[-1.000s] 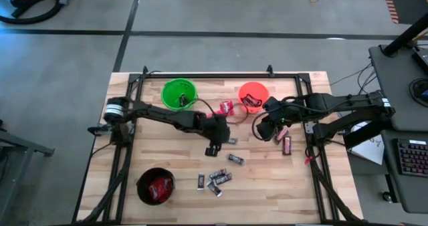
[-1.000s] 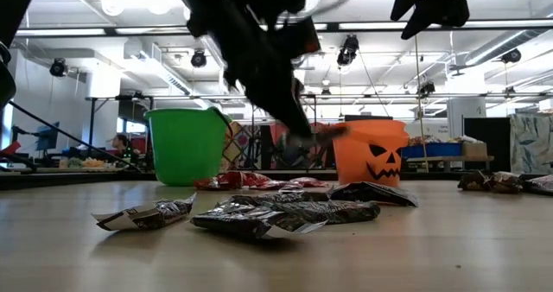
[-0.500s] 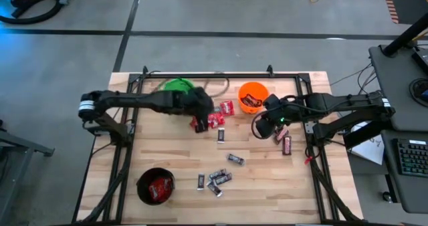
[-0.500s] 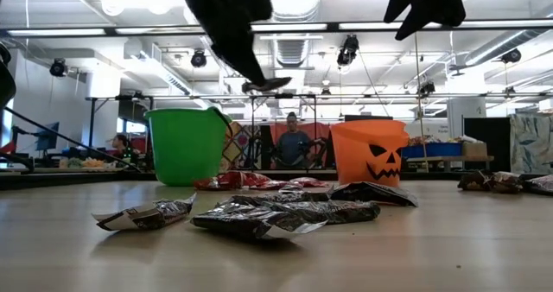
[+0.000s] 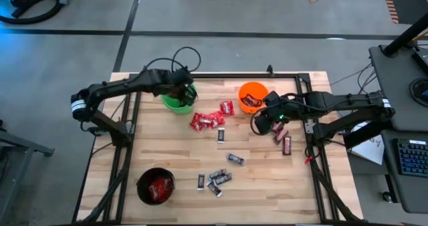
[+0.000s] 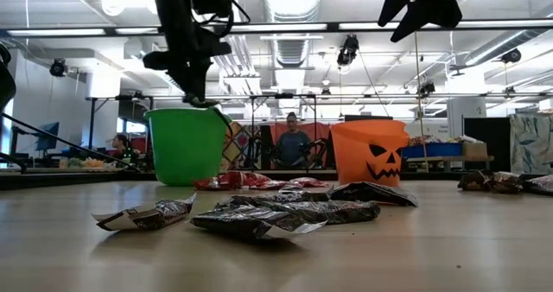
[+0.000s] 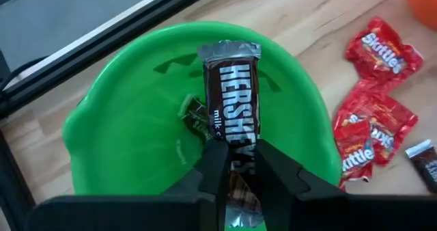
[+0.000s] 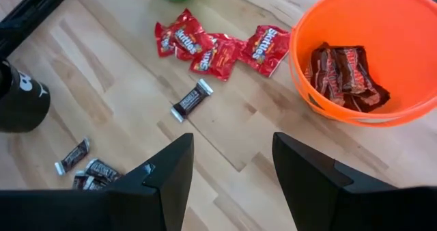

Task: Sort candy
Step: Put the black chocolate into the green bucket, then put the brown chocolate into the orange bucket

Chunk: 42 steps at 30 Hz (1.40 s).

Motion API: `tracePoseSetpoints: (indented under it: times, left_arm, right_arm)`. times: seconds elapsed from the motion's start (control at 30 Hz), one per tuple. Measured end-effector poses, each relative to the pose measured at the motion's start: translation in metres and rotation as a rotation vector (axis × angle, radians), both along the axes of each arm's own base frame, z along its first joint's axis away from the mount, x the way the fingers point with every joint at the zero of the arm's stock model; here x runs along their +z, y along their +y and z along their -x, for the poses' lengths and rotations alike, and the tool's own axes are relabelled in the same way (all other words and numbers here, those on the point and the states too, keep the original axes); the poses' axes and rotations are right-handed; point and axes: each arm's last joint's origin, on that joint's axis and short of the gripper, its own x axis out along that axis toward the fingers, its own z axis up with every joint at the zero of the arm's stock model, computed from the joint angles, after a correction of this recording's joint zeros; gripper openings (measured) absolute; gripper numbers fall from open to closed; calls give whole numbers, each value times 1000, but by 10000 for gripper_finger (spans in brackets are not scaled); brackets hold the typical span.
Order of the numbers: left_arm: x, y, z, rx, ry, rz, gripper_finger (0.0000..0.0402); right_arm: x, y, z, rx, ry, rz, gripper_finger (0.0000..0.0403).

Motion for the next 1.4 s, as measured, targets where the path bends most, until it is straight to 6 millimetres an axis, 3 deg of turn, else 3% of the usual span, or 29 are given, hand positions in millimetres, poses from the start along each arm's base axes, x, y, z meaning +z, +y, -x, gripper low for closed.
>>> tracePoseSetpoints:
  times: [0.37,0.73,1.17,1.4]
  left_arm:
    - [-2,4,7,-6,64,18,41]
    - [-9,8,7,208,17,-12,45]
    - [-9,6,9,192,38,-1,136]
    - [-6,5,8,132,37,32,161]
  right_arm:
    - [0,-1,0,-25,-7,14,192]
    - [2,-21,-1,-105,-25,17,192]
    - [1,-21,-1,-119,-36,-36,192]
    - [0,-19,0,-169,-42,-143,192]
